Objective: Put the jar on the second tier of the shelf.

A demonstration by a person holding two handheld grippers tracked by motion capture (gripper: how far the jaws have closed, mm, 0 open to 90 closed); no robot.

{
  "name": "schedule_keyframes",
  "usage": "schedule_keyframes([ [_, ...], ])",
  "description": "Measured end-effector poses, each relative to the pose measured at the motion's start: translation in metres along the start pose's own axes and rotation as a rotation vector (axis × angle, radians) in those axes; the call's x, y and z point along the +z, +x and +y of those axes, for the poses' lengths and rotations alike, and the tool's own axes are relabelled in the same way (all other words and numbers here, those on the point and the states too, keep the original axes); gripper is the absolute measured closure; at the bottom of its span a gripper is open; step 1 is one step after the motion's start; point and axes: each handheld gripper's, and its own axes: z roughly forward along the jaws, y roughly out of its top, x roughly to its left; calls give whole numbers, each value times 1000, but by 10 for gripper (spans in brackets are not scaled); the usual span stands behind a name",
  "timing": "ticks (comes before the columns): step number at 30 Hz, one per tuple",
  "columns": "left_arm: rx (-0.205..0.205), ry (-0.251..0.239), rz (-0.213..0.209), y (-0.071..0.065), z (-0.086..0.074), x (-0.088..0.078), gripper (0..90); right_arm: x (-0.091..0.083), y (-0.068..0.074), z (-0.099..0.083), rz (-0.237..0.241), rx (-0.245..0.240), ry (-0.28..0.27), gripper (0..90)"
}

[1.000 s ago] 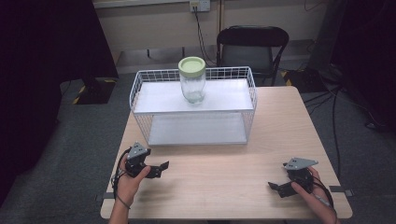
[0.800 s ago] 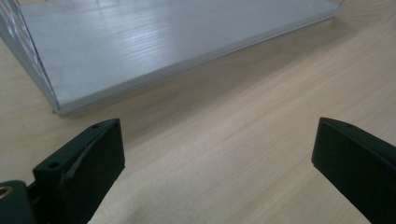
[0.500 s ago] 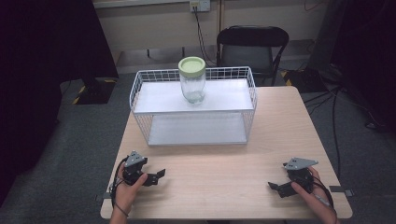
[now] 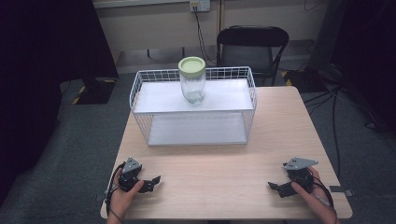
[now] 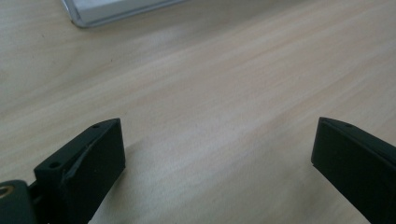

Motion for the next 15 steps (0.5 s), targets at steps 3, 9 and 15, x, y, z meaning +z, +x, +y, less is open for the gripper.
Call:
schedule_keyframes([
  [3, 6, 15, 9, 1, -3, -2, 23, 0, 0, 0, 0, 0, 0, 0],
  [9, 23, 26, 17, 1, -6, -5, 22, 0, 0, 0, 0, 0, 0, 0],
  [15, 37, 35, 25, 1, -9, -9, 17, 0, 0, 0, 0, 0, 0, 0],
])
